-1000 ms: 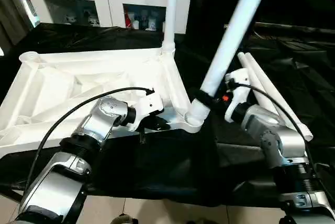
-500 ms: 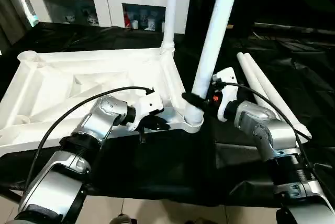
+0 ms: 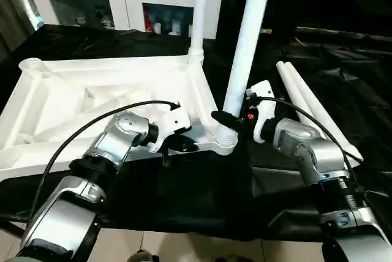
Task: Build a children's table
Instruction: Insert table leg to table base
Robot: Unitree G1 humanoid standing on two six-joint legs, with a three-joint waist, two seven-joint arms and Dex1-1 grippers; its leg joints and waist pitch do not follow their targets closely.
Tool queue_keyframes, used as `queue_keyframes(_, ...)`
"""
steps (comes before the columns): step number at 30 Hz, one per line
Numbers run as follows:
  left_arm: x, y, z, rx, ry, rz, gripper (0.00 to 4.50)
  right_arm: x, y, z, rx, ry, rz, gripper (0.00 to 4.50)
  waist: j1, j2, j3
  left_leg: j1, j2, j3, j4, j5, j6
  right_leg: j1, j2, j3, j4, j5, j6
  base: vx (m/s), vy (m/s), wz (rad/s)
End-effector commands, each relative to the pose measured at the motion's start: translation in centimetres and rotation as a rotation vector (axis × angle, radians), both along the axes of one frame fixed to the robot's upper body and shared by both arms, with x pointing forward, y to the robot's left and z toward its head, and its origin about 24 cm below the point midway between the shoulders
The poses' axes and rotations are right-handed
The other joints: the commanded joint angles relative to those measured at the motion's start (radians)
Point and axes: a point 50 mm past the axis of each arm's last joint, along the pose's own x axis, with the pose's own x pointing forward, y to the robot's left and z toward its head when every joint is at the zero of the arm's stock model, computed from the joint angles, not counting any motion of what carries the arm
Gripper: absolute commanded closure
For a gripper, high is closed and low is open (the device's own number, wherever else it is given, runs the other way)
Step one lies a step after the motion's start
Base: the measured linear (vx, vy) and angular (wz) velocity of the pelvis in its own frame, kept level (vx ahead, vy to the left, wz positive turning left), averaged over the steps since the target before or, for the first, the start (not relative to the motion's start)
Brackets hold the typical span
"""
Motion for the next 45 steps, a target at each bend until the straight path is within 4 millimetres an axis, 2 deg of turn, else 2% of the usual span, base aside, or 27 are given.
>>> queue_keyframes(1, -0.3, 0.3, -0.8, 0.036, 0.025, 0.013, 4.50, -0.3, -0.5, -0.8, 0.055, 0.048, -0.016, 2.61, 0.002, 0.001, -0.054, 0.030, 0.057, -0.036, -0.080, -0.405, -0.036, 0.018, -0.078, 0.044, -0.102, -0.473, -0.145, 0.000, 0.000, 0.00)
queue_keyframes(7, -0.2, 0.6, -0.8, 0.041, 0.014, 0.028, 4.50, -1.3, -1.9, -2.9, 0.160, 0.070, -0.088, 2.61, 0.006, 0.007, -0.054, 0.028, 0.057, -0.035, -0.082, -0.397, -0.032, 0.020, -0.078, 0.043, -0.099, -0.427, -0.164, 0.000, 0.000, 0.00)
queue_keyframes(9, -0.2, 0.6, -0.8, 0.042, 0.012, 0.028, 4.50, -1.5, -2.1, -3.3, 0.166, 0.072, -0.096, 2.61, 0.006, 0.005, -0.054, 0.029, 0.057, -0.034, -0.081, -0.406, -0.033, 0.019, -0.078, 0.043, -0.100, -0.433, -0.164, 0.000, 0.000, 0.00)
queue_keyframes(11, -0.1, 0.6, -0.8, 0.041, 0.008, 0.033, 4.50, -2.0, -2.3, -4.1, 0.181, 0.076, -0.121, 2.61, 0.007, 0.009, -0.053, 0.030, 0.057, -0.036, -0.083, -0.419, -0.035, 0.017, -0.078, 0.043, -0.102, -0.454, -0.162, 0.000, 0.000, 0.00)
queue_keyframes(14, 0.0, 0.5, -0.7, 0.040, 0.002, 0.042, 4.50, -2.6, -2.4, -5.2, 0.195, 0.072, -0.156, 2.61, 0.006, 0.008, -0.053, 0.031, 0.058, -0.037, -0.084, -0.434, -0.037, 0.016, -0.079, 0.042, -0.104, -0.471, -0.158, 0.000, 0.000, 0.00)
queue_keyframes(17, 0.1, 0.5, -0.7, 0.040, -0.002, 0.045, 4.50, -3.2, -2.2, -6.1, 0.151, 0.056, -0.142, 2.61, 0.004, 0.010, -0.051, 0.032, 0.059, -0.041, -0.087, -0.460, -0.039, 0.016, -0.079, 0.040, -0.108, -0.503, -0.151, 0.000, 0.000, 0.00)
queue_keyframes(18, 0.1, 0.5, -0.7, 0.041, -0.005, 0.047, 4.50, -3.8, -1.9, -6.6, 0.073, 0.022, -0.101, 2.61, 0.003, 0.010, -0.050, 0.033, 0.060, -0.041, -0.087, -0.471, -0.045, 0.013, -0.078, 0.039, -0.110, -0.510, -0.145, 0.000, 0.000, 0.00)
queue_keyframes(23, 0.1, 0.6, -0.7, 0.048, -0.010, 0.045, 4.50, -4.0, -1.4, -6.5, -0.003, -0.022, -0.034, 2.61, -0.002, 0.010, -0.048, 0.034, 0.060, -0.044, -0.092, -0.495, -0.043, 0.013, -0.078, 0.040, -0.115, -0.531, -0.136, 0.000, 0.000, 0.00)
queue_keyframes(28, -0.1, 0.4, -0.8, 0.052, -0.013, 0.013, 4.50, -3.3, -0.7, -5.6, -0.049, -0.056, 0.031, 2.61, -0.006, 0.004, -0.048, 0.034, 0.058, -0.044, -0.089, -0.505, -0.038, 0.012, -0.079, 0.040, -0.117, -0.551, -0.134, 0.000, 0.000, 0.00)
queue_keyframes(31, -0.3, 0.3, -0.8, 0.057, -0.011, -0.015, 4.50, -2.7, -0.4, -5.2, -0.067, -0.059, 0.077, 2.61, -0.008, 0.006, -0.048, 0.033, 0.059, -0.046, -0.089, -0.505, -0.037, 0.012, -0.080, 0.040, -0.116, -0.561, -0.133, 0.000, 0.000, 0.00)
queue_keyframes(32, -0.3, 0.2, -0.8, 0.058, -0.010, -0.021, 4.50, -2.5, -0.4, -5.1, -0.078, -0.058, 0.090, 2.61, -0.009, 0.001, -0.047, 0.032, 0.059, -0.045, -0.088, -0.502, -0.036, 0.011, -0.081, 0.040, -0.116, -0.565, -0.133, 0.000, 0.000, 0.00)
queue_keyframes(33, -0.3, 0.2, -0.8, 0.058, -0.010, -0.021, 4.50, -2.5, -0.4, -5.1, -0.078, -0.058, 0.090, 2.61, -0.008, 0.003, -0.046, 0.035, 0.059, -0.044, -0.088, -0.507, -0.037, 0.008, -0.080, 0.040, -0.118, -0.569, -0.130, 0.000, 0.000, 0.00)
queue_keyframes(35, -0.4, 0.1, -0.7, 0.059, -0.007, -0.044, 4.50, -2.2, -0.4, -5.1, -0.096, -0.042, 0.125, 2.61, -0.009, 0.002, -0.047, 0.035, 0.060, -0.046, -0.089, -0.514, -0.039, 0.008, -0.080, 0.040, -0.117, -0.568, -0.132, 0.000, 0.000, 0.00)
queue_keyframes(36, -0.5, 0.0, -0.7, 0.058, -0.007, -0.061, 4.50, -2.0, -0.4, -5.1, -0.106, -0.032, 0.147, 2.61, -0.012, -0.005, -0.048, 0.033, 0.059, -0.045, -0.088, -0.512, -0.038, 0.010, -0.080, 0.039, -0.117, -0.568, -0.133, 0.000, 0.000, 0.00)
queue_keyframes(38, -0.6, -0.1, -0.5, 0.060, -0.003, -0.106, 4.50, -2.0, -0.5, -5.3, -0.128, -0.006, 0.204, 2.61, -0.009, -0.001, -0.049, 0.035, 0.061, -0.045, -0.088, -0.501, -0.038, 0.009, -0.082, 0.041, -0.115, -0.555, -0.137, 0.000, 0.000, 0.00)
queue_keyframes(40, -0.7, -0.2, -0.4, 0.061, -0.001, -0.129, 4.50, -2.0, -0.5, -5.4, -0.136, 0.003, 0.232, 2.61, -0.008, -0.003, -0.050, 0.033, 0.061, -0.044, -0.089, -0.495, -0.038, 0.011, -0.080, 0.042, -0.113, -0.518, -0.145, 0.000, 0.000, 0.00)
queue_keyframes(45, -1.2, -0.4, -0.1, 0.056, 0.004, -0.214, 4.50, -2.2, -0.8, -5.7, -0.138, 0.029, 0.303, 2.61, -0.006, -0.003, -0.058, 0.030, 0.062, -0.037, -0.091, -0.450, -0.034, 0.021, -0.075, 0.044, -0.097, -0.370, -0.191, 0.000, 0.000, 0.00)
